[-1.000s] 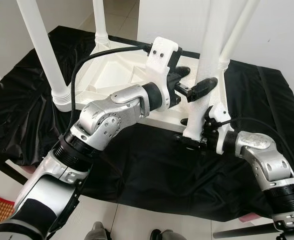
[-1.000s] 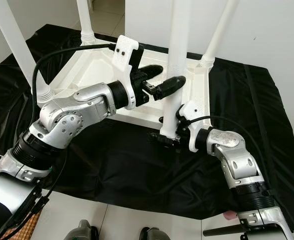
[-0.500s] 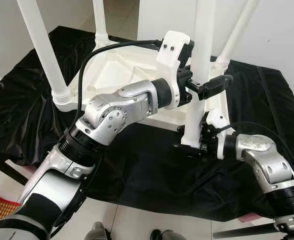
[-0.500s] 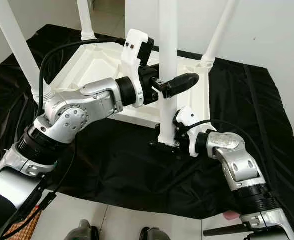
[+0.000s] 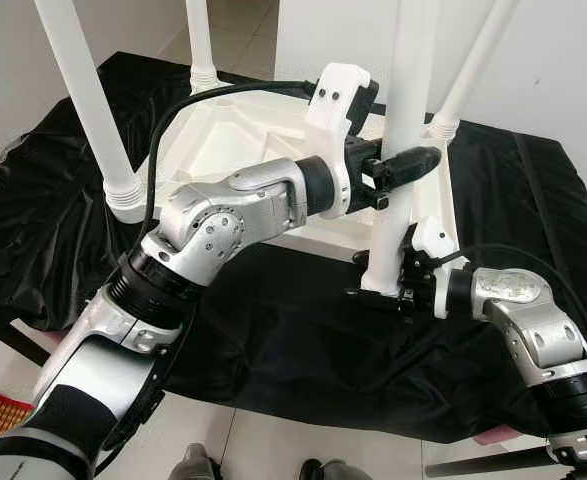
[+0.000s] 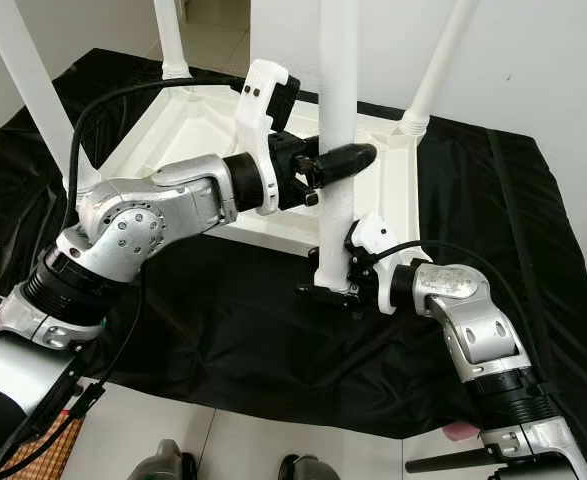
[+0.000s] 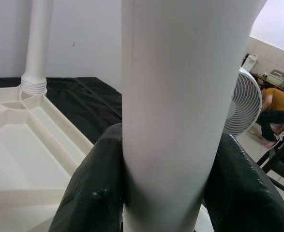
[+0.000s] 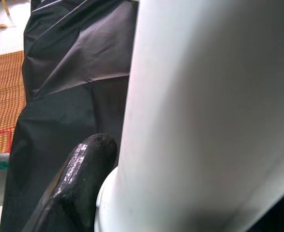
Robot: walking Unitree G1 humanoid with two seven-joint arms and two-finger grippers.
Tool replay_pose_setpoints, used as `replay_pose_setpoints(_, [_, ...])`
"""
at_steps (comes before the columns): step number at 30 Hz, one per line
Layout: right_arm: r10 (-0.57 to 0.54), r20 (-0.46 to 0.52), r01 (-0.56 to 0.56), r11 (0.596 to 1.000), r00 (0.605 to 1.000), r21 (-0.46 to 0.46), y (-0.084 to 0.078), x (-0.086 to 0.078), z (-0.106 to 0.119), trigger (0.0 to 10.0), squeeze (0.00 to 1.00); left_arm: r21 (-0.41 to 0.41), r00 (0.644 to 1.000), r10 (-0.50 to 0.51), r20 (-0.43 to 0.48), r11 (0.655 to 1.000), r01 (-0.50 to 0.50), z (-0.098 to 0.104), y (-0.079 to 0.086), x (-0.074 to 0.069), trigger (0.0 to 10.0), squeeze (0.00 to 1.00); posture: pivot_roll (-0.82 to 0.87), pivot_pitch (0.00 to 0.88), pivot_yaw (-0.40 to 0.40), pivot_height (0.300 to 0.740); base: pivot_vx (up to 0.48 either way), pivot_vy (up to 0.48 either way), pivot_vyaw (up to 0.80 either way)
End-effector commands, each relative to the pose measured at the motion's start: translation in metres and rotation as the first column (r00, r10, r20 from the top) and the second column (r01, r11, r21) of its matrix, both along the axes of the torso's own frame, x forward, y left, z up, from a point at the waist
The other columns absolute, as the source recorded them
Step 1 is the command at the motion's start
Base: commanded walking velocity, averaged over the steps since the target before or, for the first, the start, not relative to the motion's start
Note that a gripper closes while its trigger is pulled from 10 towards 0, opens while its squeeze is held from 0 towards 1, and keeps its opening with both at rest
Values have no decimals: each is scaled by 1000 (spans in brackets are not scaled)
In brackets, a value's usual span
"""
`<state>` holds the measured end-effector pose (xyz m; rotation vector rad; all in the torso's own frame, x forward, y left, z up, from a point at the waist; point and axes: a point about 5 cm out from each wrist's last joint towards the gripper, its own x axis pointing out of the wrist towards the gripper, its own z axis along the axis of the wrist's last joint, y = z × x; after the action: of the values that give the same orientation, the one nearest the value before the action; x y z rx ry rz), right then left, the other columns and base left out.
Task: Building children table
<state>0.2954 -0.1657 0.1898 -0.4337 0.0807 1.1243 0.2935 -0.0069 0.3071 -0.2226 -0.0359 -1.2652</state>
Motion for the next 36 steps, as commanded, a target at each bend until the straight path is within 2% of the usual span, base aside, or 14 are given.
replay_pose_setpoints(1, [-25,13,25,1000,1000,-1,-3,2,3,10000,0,-23,830,-547,109,833,552,5,-6,-33,0,0,39,86,-46,740,0,0,0])
replay_pose_setpoints(8, [-43,19,42,999,999,16,-4,3,5,10000,0,-26,835,-540,107,838,545,6,-7,-32,0,0,38,80,-45,740,0,0,0])
replay_pose_setpoints(9, [-63,22,62,998,998,26,-4,5,5,10000,0,-17,843,-527,107,847,532,7,-8,-31,10000,0,35,74,-44,740,0,0,0])
replay_pose_setpoints(11, [-86,22,85,995,996,51,-4,6,6,10000,0,-8,862,-491,129,868,496,8,-9,-29,10000,0,33,72,-43,740,0,0,0])
replay_pose_setpoints(12, [-121,25,119,990,992,81,-4,9,8,10000,1000,-5,891,-432,139,899,437,11,-11,-24,10000,0,33,74,-44,740,0,0,0])
replay_pose_setpoints(14, [-121,25,119,990,992,81,-4,9,8,10000,1000,-5,891,-432,139,899,437,11,-11,-24,10000,0,33,74,-44,740,0,0,0])
replay_pose_setpoints(17, [-207,57,198,970,977,138,-4,15,14,10000,1000,-4,949,-268,167,962,273,19,-14,-9,10000,0,31,86,-45,740,0,0,0])
replay_pose_setpoints(18, [-207,57,198,970,977,138,-4,15,14,10000,1000,-4,949,-268,167,962,273,19,-14,-9,10000,0,31,86,-45,740,0,0,0])
replay_pose_setpoints(20, [-265,72,247,949,961,197,-1,18,20,10000,1000,4,972,-137,190,990,138,27,-14,2,10000,0,32,102,-51,740,0,0,0])
replay_pose_setpoints(26, [-393,112,349,893,913,285,2,26,32,10000,1000,48,969,51,240,997,-64,35,-14,14,10000,0,36,125,-62,740,0,0,0])
replay_pose_setpoints(27, [-420,121,370,879,899,301,4,27,35,10000,784,59,961,96,261,992,-115,36,-15,17,10000,0,36,127,-62,740,0,0,0])
replay_pose_setpoints(30, [-436,127,381,871,891,310,5,28,37,10000,784,64,954,122,273,987,-145,37,-15,18,10000,0,36,127,-62,740,0,0,0])
replay_pose_setpoints(31, [-466,138,403,854,874,330,7,30,41,10000,0,66,944,156,290,981,-182,38,-15,19,10000,0,35,133,-63,740,0,0,0])
replay_pose_setpoints(36, [-531,149,451,812,834,370,14,32,46,10000,0,52,919,223,327,966,-253,40,-16,21,10000,0,34,140,-62,740,0,0,0])
